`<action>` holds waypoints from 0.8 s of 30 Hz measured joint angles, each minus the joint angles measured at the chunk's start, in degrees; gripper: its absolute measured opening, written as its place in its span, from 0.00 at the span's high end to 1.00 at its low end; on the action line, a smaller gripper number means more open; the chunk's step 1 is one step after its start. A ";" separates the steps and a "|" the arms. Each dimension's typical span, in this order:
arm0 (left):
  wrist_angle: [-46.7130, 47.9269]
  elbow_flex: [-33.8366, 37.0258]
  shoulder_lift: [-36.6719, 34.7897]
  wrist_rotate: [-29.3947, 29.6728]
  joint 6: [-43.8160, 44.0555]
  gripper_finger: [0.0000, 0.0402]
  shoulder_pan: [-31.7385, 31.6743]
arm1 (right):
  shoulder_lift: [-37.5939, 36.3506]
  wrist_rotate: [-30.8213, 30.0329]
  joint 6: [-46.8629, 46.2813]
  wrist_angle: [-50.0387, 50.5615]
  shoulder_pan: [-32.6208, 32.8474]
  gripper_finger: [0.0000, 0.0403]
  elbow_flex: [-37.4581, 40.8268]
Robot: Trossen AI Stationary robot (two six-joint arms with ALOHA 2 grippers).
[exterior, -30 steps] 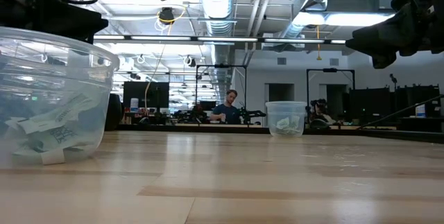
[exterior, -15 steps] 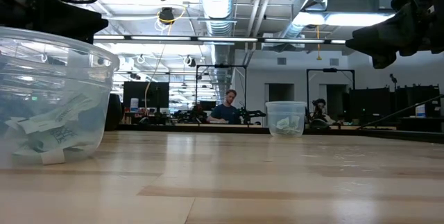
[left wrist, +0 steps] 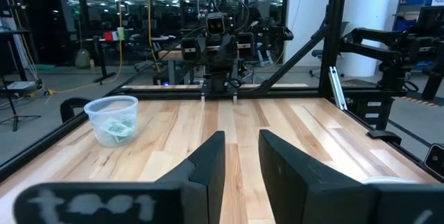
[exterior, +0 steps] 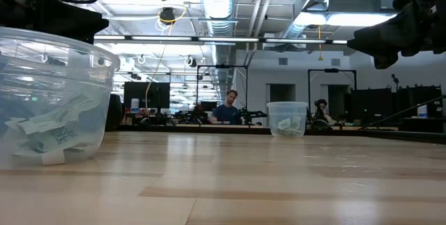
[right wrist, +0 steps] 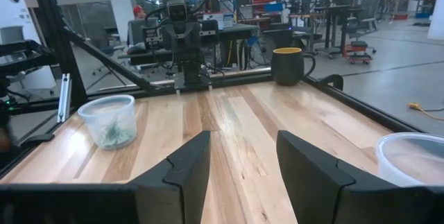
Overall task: Pick and place Stevia / Truvia into bins
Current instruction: Return to Home Position
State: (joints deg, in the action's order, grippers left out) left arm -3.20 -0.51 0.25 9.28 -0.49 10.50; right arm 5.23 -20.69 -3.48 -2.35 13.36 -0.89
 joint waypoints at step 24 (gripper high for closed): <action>0.02 0.04 0.00 0.07 -0.52 0.81 0.00 | 0.00 0.00 0.01 0.00 -0.01 0.60 0.02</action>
State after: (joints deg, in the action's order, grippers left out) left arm -3.18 -0.47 0.25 9.34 -1.02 10.50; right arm 5.23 -20.69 -3.48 -2.35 13.35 -0.86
